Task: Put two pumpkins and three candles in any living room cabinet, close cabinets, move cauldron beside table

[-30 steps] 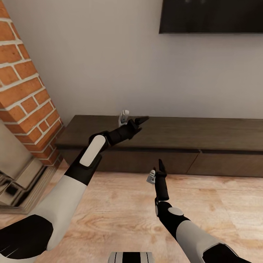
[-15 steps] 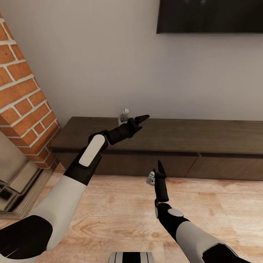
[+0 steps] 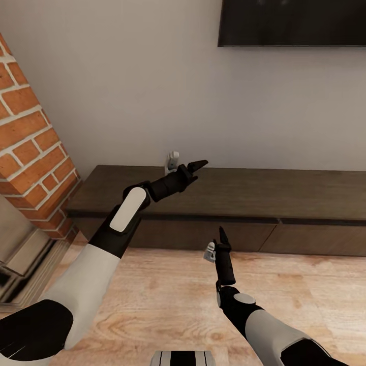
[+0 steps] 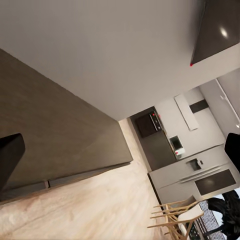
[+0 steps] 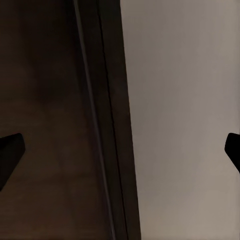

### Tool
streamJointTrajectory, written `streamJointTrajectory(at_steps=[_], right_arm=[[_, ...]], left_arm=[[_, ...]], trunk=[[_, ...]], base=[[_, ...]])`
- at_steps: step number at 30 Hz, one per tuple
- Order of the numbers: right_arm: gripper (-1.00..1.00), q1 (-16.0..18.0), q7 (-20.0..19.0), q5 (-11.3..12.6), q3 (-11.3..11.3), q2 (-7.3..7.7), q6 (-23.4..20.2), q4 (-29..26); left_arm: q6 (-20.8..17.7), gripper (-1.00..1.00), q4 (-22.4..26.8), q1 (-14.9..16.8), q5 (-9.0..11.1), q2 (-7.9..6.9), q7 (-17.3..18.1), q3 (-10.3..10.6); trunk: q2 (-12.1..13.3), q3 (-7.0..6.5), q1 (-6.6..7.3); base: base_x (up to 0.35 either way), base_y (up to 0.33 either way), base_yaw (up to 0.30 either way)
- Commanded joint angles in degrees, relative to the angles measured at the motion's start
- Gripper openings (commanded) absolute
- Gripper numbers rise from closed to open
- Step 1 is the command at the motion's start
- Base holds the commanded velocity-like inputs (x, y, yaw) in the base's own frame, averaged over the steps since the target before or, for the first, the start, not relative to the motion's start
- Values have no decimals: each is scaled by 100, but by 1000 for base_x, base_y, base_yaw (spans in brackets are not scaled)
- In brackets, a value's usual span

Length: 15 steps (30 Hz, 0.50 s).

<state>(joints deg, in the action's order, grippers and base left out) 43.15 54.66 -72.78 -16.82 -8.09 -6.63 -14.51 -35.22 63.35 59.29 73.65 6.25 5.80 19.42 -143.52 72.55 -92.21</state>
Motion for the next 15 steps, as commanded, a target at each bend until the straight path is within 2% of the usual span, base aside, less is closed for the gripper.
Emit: streamJointTrajectory(at_steps=[1, 15], right_arm=[[100, 0, 0, 1, -2, 0, 2, 1], [100, -7, 45, 8, -14, -4, 17, 1]], left_arm=[[1, 100, 1, 0, 0, -1, 0, 0], [6, 100, 2, -6, 0, -2, 17, 0]], trunk=[[0, 0, 0], [0, 0, 0]], base=[[28, -8, 0], [119, -29, 0]])
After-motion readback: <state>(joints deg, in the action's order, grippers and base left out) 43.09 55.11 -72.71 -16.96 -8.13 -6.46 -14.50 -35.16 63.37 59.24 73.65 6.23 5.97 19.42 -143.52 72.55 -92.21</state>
